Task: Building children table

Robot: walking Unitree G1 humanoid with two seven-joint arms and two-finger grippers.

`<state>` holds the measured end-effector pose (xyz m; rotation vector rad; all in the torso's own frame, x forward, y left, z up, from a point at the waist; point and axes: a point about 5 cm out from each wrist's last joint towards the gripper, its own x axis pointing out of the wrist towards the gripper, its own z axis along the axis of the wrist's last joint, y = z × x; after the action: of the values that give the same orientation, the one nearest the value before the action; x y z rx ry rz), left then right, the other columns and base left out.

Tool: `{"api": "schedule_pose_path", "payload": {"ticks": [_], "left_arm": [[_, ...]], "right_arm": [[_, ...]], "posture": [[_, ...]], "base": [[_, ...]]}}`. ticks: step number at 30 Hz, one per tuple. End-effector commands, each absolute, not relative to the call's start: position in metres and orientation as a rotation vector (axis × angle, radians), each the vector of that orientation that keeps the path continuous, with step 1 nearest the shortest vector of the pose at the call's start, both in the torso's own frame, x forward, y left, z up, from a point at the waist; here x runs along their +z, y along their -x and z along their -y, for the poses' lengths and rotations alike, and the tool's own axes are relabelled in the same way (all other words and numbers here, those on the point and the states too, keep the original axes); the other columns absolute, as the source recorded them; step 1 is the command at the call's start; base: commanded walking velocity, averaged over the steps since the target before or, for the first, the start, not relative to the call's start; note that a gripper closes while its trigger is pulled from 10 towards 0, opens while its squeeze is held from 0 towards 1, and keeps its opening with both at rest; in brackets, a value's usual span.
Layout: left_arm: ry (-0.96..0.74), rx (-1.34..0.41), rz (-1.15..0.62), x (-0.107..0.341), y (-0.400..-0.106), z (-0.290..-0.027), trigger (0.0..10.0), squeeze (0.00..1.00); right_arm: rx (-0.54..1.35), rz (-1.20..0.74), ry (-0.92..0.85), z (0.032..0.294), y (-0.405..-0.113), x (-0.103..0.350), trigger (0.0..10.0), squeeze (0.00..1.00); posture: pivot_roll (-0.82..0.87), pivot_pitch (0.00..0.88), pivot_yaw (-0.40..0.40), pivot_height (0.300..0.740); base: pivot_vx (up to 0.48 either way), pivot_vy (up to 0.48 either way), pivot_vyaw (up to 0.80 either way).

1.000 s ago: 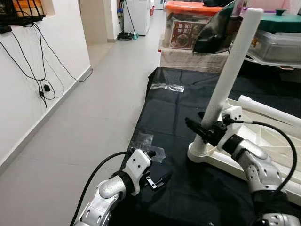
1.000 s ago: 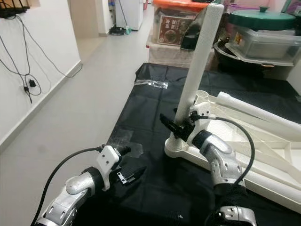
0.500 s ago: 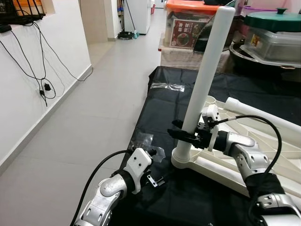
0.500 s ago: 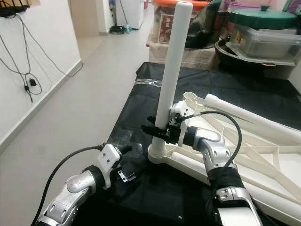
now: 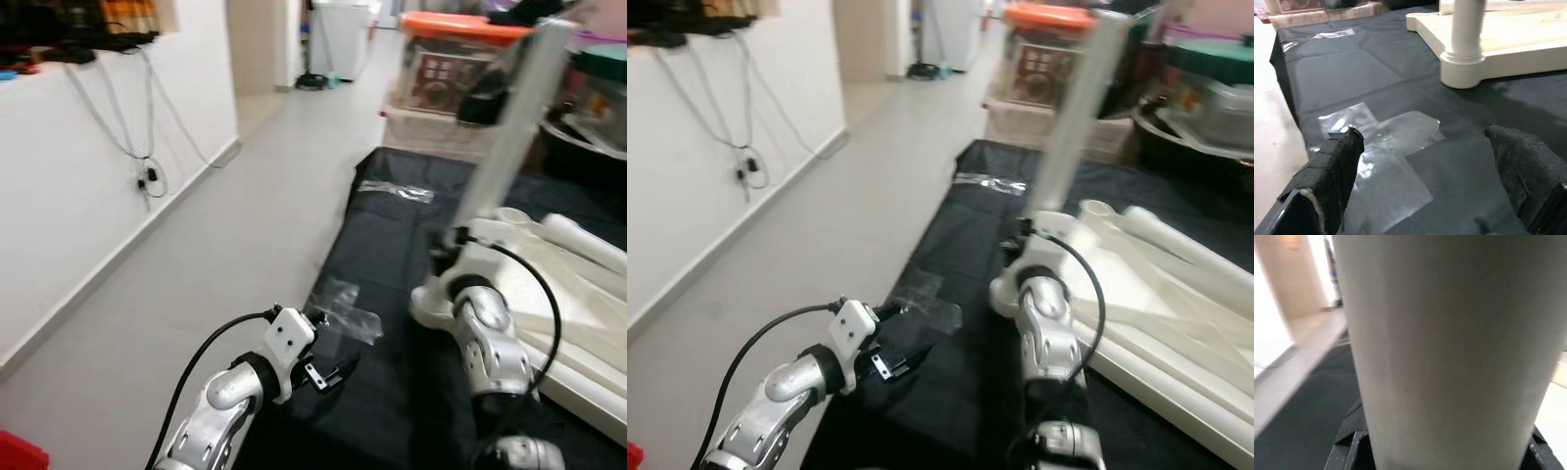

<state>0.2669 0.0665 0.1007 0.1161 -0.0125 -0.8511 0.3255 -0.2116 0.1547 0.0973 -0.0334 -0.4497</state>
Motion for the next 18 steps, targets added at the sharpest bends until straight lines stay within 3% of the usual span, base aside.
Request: {"api": "schedule_pose_path", "payload": {"ticks": [1, 4, 5, 8, 9, 12, 13, 15, 16, 18], "left_arm": [[-0.118, -0.863, -0.004, 0.098, -0.266, -0.065, 10.0, 0.0], [-0.12, -0.862, -0.004, 0.096, -0.264, -0.064, 10.0, 0.0], [-0.12, -0.861, -0.004, 0.096, -0.264, -0.064, 10.0, 0.0], [-0.12, -0.86, -0.004, 0.096, -0.264, -0.064, 10.0, 0.0], [-0.12, -0.861, -0.004, 0.095, -0.264, -0.064, 10.0, 0.0], [-0.12, -0.862, -0.005, 0.094, -0.263, -0.064, 10.0, 0.0], [-0.12, -0.862, -0.005, 0.094, -0.263, -0.064, 10.0, 0.0], [-0.119, -0.863, -0.006, 0.094, -0.263, -0.064, 10.0, 0.0], [-0.119, -0.864, -0.006, 0.094, -0.264, -0.064, 10.0, 0.0], [-0.119, -0.864, -0.007, 0.094, -0.264, -0.064, 10.0, 0.0]], "right_arm": [[-0.575, -0.044, -0.118, 0.228, -0.314, 0.139, 0.0, 0.0], [-0.646, -0.034, -0.21, 0.204, -0.309, 0.134, 0.0, 0.0], [-0.588, -0.016, -0.202, 0.193, -0.314, 0.136, 10.0, 0.35], [-0.543, -0.003, -0.189, 0.187, -0.317, 0.137, 10.0, 0.35], [-0.424, 0.057, -0.171, 0.18, -0.323, 0.141, 10.0, 1.0], [-0.366, 0.107, -0.16, 0.18, -0.326, 0.147, 10.0, 1.0], [-0.316, 0.127, -0.165, 0.183, -0.328, 0.15, 10.0, 0.0], [-0.257, 0.148, -0.182, 0.186, -0.329, 0.154, 10.0, 0.0], [-0.007, 0.134, -0.145, 0.19, -0.334, 0.159, 10.0, 0.0], [0.073, 0.122, -0.129, 0.193, -0.334, 0.16, 10.0, 0.0]], "posture": [[0.18, 0.0, -0.06, 0.74], [0.19, 0.0, -0.07, 0.74], [0.19, 0.0, -0.07, 0.74], [0.19, 0.0, -0.07, 0.74], [0.19, 0.0, -0.068, 0.74], [0.19, 0.0, -0.068, 0.74], [0.18, 0.0, -0.068, 0.74], [0.18, 0.0, -0.068, 0.74], [0.18, 0.0, -0.064, 0.74], [0.18, 0.0, -0.066, 0.74]], "base": [[0.0, 0.0, 0.0], [0.0, 0.0, 0.0], [0.0, 0.0, 0.0], [0.0, 0.0, 0.0], [0.0, 0.0, 0.0], [0.0, 0.0, 0.0], [0.0, 0.0, 0.0], [0.0, 0.0, 0.0], [0.0, 0.0, 0.0], [0.0, 0.0, 0.0]]}}
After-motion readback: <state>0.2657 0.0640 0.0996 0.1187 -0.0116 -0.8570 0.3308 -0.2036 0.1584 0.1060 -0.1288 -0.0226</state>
